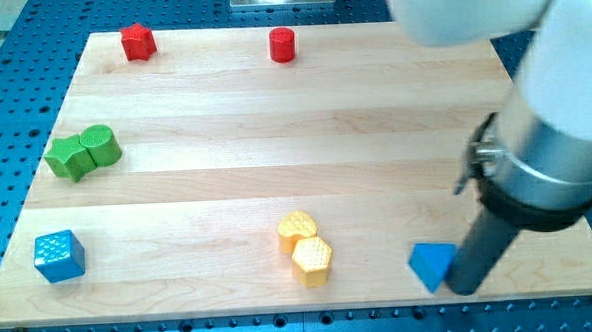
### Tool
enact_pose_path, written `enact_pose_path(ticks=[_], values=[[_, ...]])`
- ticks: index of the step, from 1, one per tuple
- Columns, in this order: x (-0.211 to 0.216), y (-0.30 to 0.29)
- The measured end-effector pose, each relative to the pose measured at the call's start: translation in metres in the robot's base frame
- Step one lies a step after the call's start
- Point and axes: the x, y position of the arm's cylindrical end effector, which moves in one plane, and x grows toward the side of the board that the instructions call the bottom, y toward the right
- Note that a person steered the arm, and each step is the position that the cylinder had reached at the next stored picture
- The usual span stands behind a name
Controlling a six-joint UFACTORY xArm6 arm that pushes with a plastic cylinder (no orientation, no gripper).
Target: Place the triangle into the cube
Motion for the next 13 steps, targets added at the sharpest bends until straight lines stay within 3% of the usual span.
enact_pose_path(ticks=[2, 5, 7, 8, 9, 11, 13], values=[[-0.02, -0.057], [-0.088, -0.128], [-0.089, -0.261], [-0.11, -0.228], [-0.122, -0.23], [-0.116, -0.304], [-0.093, -0.324]])
